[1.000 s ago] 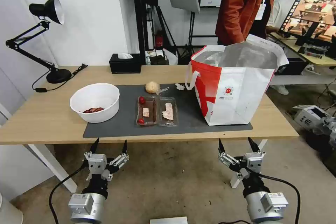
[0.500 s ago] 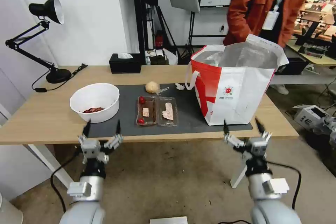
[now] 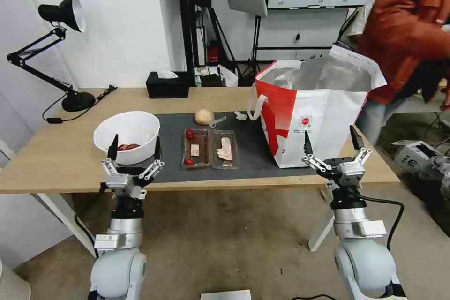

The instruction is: Pick up the trash from the table and place it into the takeout bag.

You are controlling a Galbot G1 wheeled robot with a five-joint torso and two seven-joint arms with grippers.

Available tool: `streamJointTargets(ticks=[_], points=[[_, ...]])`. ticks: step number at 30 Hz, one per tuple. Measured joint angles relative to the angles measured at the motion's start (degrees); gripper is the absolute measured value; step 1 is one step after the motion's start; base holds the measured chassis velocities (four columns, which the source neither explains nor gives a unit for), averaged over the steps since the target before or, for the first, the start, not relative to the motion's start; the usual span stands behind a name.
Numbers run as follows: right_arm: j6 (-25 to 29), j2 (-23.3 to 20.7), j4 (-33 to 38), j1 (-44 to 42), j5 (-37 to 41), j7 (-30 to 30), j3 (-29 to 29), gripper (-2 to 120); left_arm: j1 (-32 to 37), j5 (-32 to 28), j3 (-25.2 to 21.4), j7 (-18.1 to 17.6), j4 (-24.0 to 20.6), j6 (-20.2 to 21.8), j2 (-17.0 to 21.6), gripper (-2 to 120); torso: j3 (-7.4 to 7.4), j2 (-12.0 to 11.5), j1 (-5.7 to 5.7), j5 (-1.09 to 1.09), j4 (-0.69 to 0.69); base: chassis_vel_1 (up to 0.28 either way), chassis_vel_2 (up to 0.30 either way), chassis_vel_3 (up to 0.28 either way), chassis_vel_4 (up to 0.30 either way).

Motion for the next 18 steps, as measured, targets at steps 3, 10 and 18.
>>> streamJointTargets(ticks=[3,10,18], points=[[-1.0,-0.3,0.3,0.2,3.0,-0.2,-0.9,100,0.2,-0.1,-0.2,0.5,-0.1,0.1,0.1,100,0.00,0.0,0.00,0.00,0.00,0.000,0.000,0.000,0.000],[-5.6,-2.0,4.0,-0.3,16.8,-1.0,-5.3,100,1.6,-0.1,0.1,1.0,-0.6,0.1,0.0,100,-0.01,0.0,0.00,0.00,0.00,0.000,0.000,0.000,0.000],[-12.3,-4.9,7.6,-0.1,32.6,0.9,-10.1,100,2.3,0.2,-0.1,1.0,-1.2,0.1,-0.1,100,-0.01,0.0,0.00,0.00,0.00,0.000,0.000,0.000,0.000]])
